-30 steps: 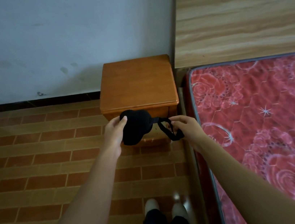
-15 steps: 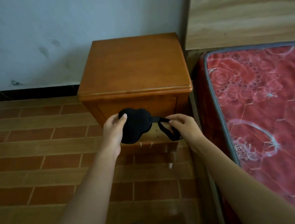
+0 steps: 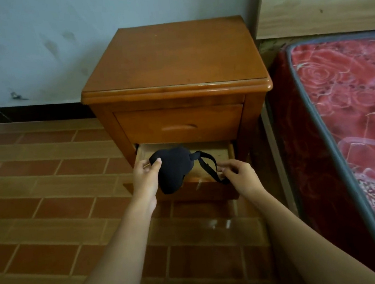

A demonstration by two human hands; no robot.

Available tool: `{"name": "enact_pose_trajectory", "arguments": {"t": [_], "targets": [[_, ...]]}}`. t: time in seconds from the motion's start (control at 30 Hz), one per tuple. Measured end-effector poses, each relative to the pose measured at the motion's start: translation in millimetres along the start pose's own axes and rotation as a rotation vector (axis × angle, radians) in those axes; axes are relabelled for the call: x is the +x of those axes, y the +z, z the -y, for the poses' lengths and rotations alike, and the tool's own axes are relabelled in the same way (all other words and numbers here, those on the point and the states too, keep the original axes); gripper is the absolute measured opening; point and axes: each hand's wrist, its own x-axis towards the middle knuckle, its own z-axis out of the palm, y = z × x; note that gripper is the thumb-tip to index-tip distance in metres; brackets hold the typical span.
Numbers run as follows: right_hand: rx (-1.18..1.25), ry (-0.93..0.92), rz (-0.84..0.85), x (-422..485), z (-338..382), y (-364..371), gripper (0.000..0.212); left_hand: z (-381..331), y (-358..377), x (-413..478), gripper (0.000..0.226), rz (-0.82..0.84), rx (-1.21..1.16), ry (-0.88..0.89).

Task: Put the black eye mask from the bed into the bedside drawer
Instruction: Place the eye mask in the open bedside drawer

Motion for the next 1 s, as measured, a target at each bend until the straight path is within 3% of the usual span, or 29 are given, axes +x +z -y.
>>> {"name": "enact_pose_trajectory", "arguments": {"t": [0.13, 0.27, 0.57, 0.77, 1.0], "targets": [[-0.184, -0.017, 0.071, 2.3, -21.8, 11.9, 0.037, 14.5, 0.6, 8.4, 0.028, -0.016, -0.016, -0.003], [-0.402, -0.064, 0.117, 5.5, -46.1, 20.3, 0.047, 21.4, -6.4, 22.7, 0.043, -0.032, -0.025, 0.001], [-0.729, -0.123, 0.125, 9.0, -76.4, 35.4, 0.059, 21.1, -5.1, 53.9, 0.033, -0.072, -0.189, 0.084], [-0.829, -0.145, 0.160, 10.6, -79.5, 37.2, 0.062, 27.8, 26.2, 75.9, 0.029, 0.122, 0.043, 0.047], [-0.837, -0.151, 0.179, 8.5, -76.9, 35.1, 0.062, 36.1, 51.4, 103.8, 0.034, 0.222, 0.337, 0.012]]}}
